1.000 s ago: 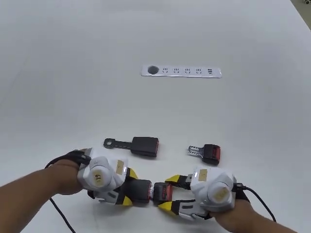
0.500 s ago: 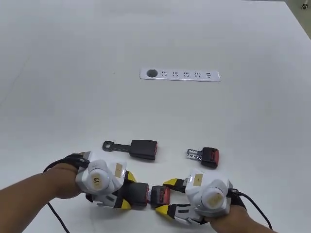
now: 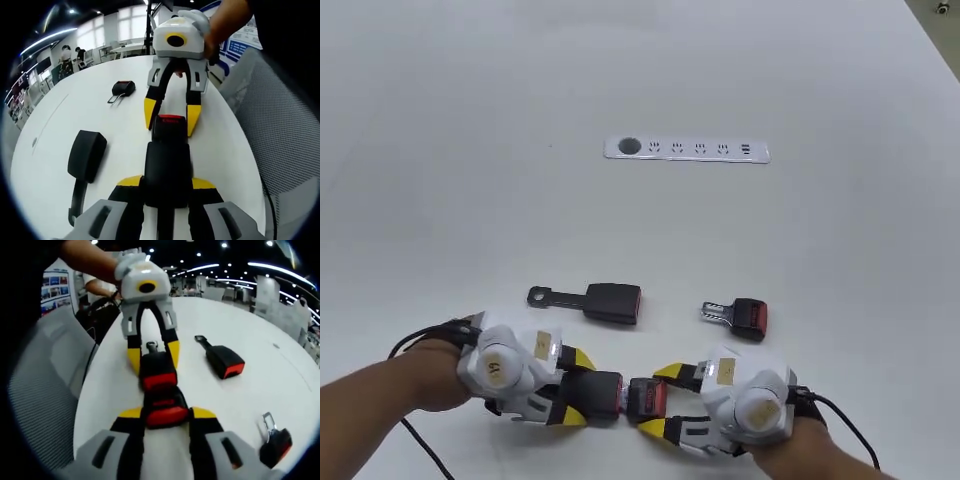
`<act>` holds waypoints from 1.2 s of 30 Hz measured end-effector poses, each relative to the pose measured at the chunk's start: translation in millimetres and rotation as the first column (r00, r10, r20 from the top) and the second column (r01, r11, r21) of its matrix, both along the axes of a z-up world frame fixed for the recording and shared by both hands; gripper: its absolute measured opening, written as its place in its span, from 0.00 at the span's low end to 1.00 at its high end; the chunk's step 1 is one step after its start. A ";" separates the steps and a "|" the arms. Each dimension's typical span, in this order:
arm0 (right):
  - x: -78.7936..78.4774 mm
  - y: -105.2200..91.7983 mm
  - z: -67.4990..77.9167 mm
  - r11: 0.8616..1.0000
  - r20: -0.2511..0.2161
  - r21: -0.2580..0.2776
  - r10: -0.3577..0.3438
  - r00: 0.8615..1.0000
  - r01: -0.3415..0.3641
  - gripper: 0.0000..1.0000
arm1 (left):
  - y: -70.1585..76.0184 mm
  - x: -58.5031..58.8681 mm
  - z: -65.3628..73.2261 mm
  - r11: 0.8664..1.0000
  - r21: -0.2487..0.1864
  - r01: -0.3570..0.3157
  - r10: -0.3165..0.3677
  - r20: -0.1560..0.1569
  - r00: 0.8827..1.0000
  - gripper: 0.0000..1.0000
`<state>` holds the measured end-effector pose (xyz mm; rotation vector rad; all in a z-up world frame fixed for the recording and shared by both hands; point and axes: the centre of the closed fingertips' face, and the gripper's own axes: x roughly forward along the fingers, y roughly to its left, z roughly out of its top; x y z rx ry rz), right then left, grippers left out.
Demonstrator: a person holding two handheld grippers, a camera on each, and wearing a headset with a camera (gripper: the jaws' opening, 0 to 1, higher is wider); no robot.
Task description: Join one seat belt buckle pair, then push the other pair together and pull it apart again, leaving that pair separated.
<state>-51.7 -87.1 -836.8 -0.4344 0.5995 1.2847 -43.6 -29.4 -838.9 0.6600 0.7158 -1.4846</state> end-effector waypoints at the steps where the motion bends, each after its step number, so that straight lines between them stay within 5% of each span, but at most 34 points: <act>1: -0.6 -0.4 0.0 1.000 0.002 -0.001 0.001 1.000 -0.001 0.33 | -0.2 -0.4 0.4 1.000 -0.007 -0.005 0.005 -0.003 1.000 0.34; 36: 0.1 0.0 -0.6 0.999 0.016 0.049 -0.008 1.000 0.007 0.33 | 2.4 -4.0 1.4 0.997 -0.079 -0.026 0.024 -0.030 0.999 0.34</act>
